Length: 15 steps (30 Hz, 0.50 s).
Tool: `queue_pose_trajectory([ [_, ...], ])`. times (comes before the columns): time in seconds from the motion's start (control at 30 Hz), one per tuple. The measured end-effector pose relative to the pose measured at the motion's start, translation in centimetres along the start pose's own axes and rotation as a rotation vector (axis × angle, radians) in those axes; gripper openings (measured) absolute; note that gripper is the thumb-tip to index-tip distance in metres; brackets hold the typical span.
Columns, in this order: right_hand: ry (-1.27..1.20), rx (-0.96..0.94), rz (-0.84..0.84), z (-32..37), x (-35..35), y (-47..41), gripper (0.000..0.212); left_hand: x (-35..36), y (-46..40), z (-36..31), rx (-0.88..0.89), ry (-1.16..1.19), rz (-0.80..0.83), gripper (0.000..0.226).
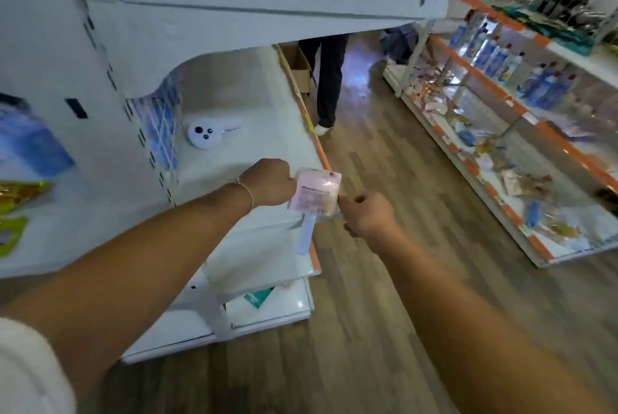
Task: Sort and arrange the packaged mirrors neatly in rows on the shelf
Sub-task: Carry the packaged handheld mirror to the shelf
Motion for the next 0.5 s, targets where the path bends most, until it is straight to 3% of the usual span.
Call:
queue_pose_trajectory([
  [0.17,-0.214,0.138,0.026,-1.1,2.6,0.3,0.038,1.9,-0.1,1.2,-0.092,0.001,0.062,0.019],
  [0.37,-0.364,0.219,0.015,-2.2,3.4,-0.3,0.021,2.7,-0.1,1.2,-0.154,0.113,0.129,0.021],
  [0.5,-0.544,0.255,0.108,-1.9,3.1,0.0,0.019,2.9,-0.3,0.6,-0.182,0.161,0.179,0.019],
])
Point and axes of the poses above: each hand's wrist, its own y-axis away from the middle knuckle, its own x-axis out of the palm, z = x × y, the point moved 7 cm from there along -y, towards the middle knuckle, and after that the axes turned 1 degree about y, right-handed, at the moved point
